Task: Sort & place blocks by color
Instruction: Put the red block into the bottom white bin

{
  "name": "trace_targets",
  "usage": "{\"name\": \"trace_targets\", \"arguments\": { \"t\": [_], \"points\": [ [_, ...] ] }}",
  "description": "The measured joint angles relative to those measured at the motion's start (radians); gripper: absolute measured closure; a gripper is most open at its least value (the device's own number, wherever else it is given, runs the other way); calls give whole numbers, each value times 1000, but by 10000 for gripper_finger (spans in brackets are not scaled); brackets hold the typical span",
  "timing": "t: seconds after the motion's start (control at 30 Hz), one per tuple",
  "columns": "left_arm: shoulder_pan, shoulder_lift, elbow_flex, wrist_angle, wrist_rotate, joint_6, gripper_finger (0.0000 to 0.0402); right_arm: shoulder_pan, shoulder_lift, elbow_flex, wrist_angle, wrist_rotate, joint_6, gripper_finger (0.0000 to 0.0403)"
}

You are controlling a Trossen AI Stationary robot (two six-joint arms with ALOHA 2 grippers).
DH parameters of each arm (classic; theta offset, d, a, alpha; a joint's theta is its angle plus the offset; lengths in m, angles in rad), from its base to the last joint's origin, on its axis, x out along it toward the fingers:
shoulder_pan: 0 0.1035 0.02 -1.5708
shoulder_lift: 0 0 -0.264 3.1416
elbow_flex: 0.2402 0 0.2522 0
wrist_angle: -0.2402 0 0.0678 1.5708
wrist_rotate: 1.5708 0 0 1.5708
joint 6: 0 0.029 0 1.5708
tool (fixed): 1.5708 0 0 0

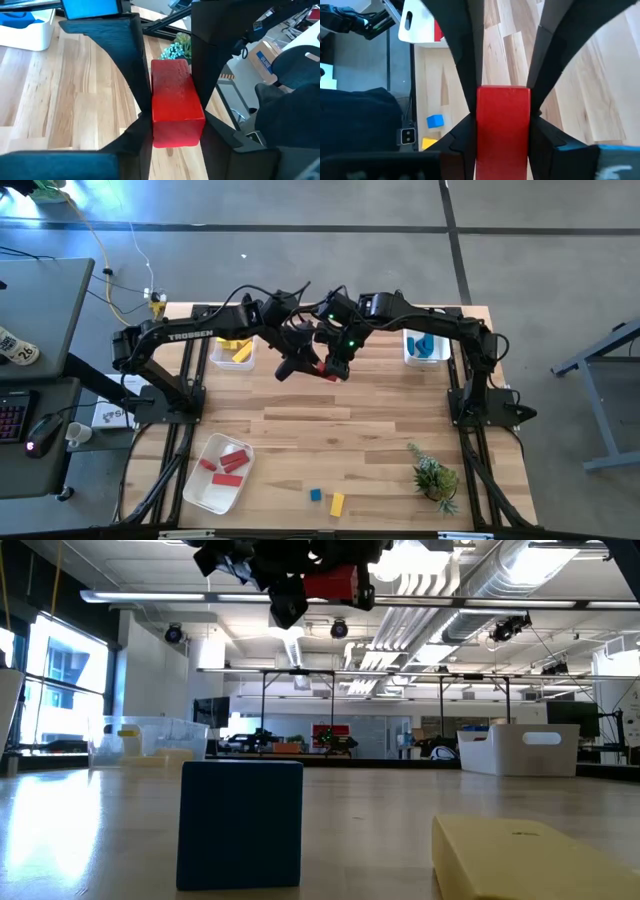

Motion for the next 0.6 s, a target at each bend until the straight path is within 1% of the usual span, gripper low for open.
{"name": "trace_targets", "arguments": {
  "t": [0.07, 0.2, 0.3, 0.43, 0.53, 0.6],
  "points": [
    [0, 0, 0, 0, 0, 1, 300, 0, 0, 0, 0, -2, -4, 280],
    [0, 0, 0, -2, 4, -40, 300, 1, 0, 0, -4, 0, -18, 230],
    [0, 0, 2, -40, -6, -59, 300, 1, 1, 0, -8, 10, -13, 199],
    [-10, -4, -2, -181, -20, -60, 300, -1, -1, 2, -21, 15, -10, 174],
    [-38, -22, 0, -295, -78, -39, 300, -1, -1, 2, -27, 16, -14, 169],
    [-56, -44, -2, -405, -114, -22, 300, 2, -1, 2, -28, 16, -14, 169]
  ]
}}
